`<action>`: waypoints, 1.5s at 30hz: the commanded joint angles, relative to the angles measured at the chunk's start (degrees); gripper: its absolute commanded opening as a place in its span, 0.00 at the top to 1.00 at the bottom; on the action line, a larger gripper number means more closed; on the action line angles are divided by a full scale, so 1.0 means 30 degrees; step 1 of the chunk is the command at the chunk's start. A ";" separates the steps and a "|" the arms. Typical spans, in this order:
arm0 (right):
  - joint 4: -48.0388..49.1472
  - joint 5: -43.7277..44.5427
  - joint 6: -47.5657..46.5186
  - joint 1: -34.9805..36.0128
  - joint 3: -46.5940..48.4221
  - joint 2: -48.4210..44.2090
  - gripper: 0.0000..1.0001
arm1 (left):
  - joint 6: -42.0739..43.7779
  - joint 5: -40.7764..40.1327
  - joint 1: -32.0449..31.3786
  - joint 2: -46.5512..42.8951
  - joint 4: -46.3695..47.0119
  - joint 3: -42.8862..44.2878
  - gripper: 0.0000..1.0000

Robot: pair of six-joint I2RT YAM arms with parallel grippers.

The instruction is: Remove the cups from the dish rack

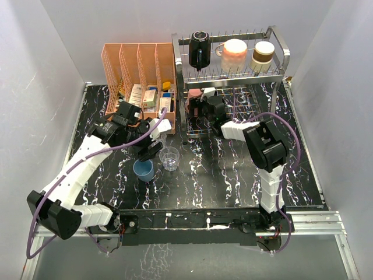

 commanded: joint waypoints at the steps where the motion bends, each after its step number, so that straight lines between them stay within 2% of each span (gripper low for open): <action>1: 0.1637 0.0793 -0.0791 0.0133 0.0393 -0.0296 0.23 | 0.0419 0.1082 0.0079 -0.1147 0.0046 0.0209 0.31; 7: 0.2649 0.1480 -0.1110 0.0133 -0.1330 -0.1843 0.52 | 0.0402 0.1615 0.0078 -0.1463 0.0717 0.0046 0.31; 11: 0.2906 0.1600 -0.1078 0.0137 -0.2638 -0.3231 0.62 | 0.0506 0.1671 0.0071 -0.1945 0.1835 -0.0580 0.31; 14: 0.3323 0.1781 -0.0732 0.0137 -0.4124 -0.4520 0.66 | 0.0580 0.1720 0.0067 -0.2368 0.2796 -0.1180 0.30; 23: 0.3036 0.2061 0.2086 0.0213 -0.9387 -1.0280 0.69 | 0.1181 0.2059 0.0013 -0.4085 0.7149 -0.4125 0.29; 29: -0.0275 0.1435 0.5689 0.0851 -1.2197 -1.5166 0.72 | 0.1892 0.2476 -0.0168 -0.4629 1.0578 -0.6018 0.28; 32: -0.2471 0.0900 0.8331 0.1316 -1.2492 -1.7023 0.74 | 0.2366 0.2964 -0.0509 -0.4857 1.2729 -0.6910 0.26; 36: -0.4686 -0.1411 1.2855 0.1338 -1.2093 -1.8550 0.76 | 0.3791 0.3138 -0.1672 -0.4994 1.4972 -0.7668 0.26; 41: -0.5393 -0.4786 1.8350 0.1368 -1.1625 -1.9142 0.78 | 0.5426 0.3630 -0.2265 -0.5406 1.7060 -0.8369 0.26; 45: -0.4518 -0.6241 2.1680 0.1437 -1.2041 -1.9205 0.79 | 0.6619 0.4457 -0.2609 -0.5806 1.7126 -0.8911 0.27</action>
